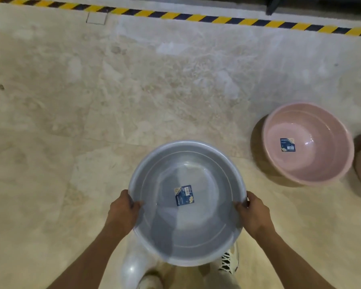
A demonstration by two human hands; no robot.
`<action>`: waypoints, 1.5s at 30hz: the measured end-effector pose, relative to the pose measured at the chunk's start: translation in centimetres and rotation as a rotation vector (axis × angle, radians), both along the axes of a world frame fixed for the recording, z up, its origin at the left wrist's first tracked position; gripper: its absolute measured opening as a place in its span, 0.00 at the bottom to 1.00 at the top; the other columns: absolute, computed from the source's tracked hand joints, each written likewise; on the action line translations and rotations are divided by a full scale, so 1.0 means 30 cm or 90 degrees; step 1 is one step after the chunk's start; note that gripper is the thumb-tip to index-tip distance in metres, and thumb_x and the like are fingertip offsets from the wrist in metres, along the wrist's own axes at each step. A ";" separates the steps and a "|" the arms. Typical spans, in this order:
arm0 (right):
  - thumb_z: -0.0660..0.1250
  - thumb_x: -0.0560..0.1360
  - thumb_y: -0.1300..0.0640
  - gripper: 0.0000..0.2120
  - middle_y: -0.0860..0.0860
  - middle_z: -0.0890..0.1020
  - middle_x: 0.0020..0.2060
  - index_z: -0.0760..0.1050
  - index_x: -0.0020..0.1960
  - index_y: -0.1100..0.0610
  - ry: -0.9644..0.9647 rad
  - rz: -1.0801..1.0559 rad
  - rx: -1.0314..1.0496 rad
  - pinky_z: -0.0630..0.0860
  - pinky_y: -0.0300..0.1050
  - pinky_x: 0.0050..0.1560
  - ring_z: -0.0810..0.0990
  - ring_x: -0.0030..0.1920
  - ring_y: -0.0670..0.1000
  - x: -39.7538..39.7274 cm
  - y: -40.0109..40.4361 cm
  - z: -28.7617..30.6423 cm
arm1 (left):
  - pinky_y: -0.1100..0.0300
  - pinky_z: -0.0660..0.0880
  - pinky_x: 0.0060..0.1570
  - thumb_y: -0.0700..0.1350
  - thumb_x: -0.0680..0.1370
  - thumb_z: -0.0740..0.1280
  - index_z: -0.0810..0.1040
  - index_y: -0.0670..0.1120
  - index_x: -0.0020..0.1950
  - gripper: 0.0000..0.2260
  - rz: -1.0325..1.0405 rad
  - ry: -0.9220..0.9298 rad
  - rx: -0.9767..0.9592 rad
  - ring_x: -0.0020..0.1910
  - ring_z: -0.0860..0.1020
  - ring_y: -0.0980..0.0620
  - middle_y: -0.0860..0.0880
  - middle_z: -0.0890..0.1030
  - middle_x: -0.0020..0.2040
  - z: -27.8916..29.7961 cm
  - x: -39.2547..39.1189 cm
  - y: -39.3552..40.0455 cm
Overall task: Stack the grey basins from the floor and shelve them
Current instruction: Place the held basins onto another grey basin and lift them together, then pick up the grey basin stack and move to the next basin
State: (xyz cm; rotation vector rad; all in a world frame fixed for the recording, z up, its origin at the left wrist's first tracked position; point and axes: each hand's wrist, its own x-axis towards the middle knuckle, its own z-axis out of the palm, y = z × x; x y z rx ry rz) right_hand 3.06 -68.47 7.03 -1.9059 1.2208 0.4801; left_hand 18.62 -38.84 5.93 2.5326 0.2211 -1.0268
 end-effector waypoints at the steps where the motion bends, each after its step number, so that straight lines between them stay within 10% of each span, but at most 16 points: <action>1: 0.63 0.77 0.58 0.14 0.50 0.77 0.44 0.75 0.62 0.56 0.004 0.004 -0.001 0.66 0.43 0.35 0.73 0.42 0.54 0.012 -0.006 -0.042 | 0.55 0.67 0.33 0.47 0.78 0.68 0.68 0.42 0.44 0.12 0.005 0.005 0.009 0.36 0.73 0.47 0.46 0.75 0.40 -0.038 0.003 -0.008; 9: 0.63 0.76 0.60 0.12 0.62 0.79 0.51 0.75 0.59 0.61 0.073 0.025 -0.024 0.69 0.47 0.44 0.76 0.47 0.62 0.074 -0.016 -0.263 | 0.54 0.67 0.40 0.42 0.79 0.67 0.67 0.41 0.47 0.09 0.040 0.005 0.036 0.39 0.71 0.45 0.43 0.73 0.45 -0.240 -0.007 -0.026; 22: 0.64 0.76 0.55 0.06 0.52 0.77 0.43 0.71 0.51 0.55 0.116 0.028 0.065 0.69 0.45 0.39 0.74 0.40 0.54 0.115 -0.074 -0.273 | 0.53 0.71 0.40 0.47 0.77 0.69 0.75 0.43 0.51 0.09 0.077 0.028 0.009 0.42 0.77 0.40 0.44 0.79 0.43 -0.236 0.024 -0.019; 37: 0.64 0.77 0.53 0.05 0.51 0.77 0.40 0.73 0.49 0.54 -0.013 -0.057 -0.036 0.65 0.38 0.30 0.72 0.35 0.51 0.004 -0.437 0.240 | 0.66 0.68 0.33 0.48 0.77 0.69 0.77 0.44 0.53 0.10 -0.156 -0.089 -0.071 0.35 0.75 0.58 0.53 0.78 0.38 0.248 0.193 -0.461; 45: 0.66 0.76 0.52 0.07 0.49 0.76 0.32 0.72 0.41 0.54 -0.027 -0.138 -0.135 0.66 0.47 0.32 0.73 0.36 0.57 -0.188 -0.768 0.513 | 0.60 0.69 0.36 0.47 0.77 0.69 0.77 0.43 0.55 0.11 -0.288 -0.103 -0.132 0.39 0.76 0.48 0.49 0.80 0.41 0.529 0.174 -0.945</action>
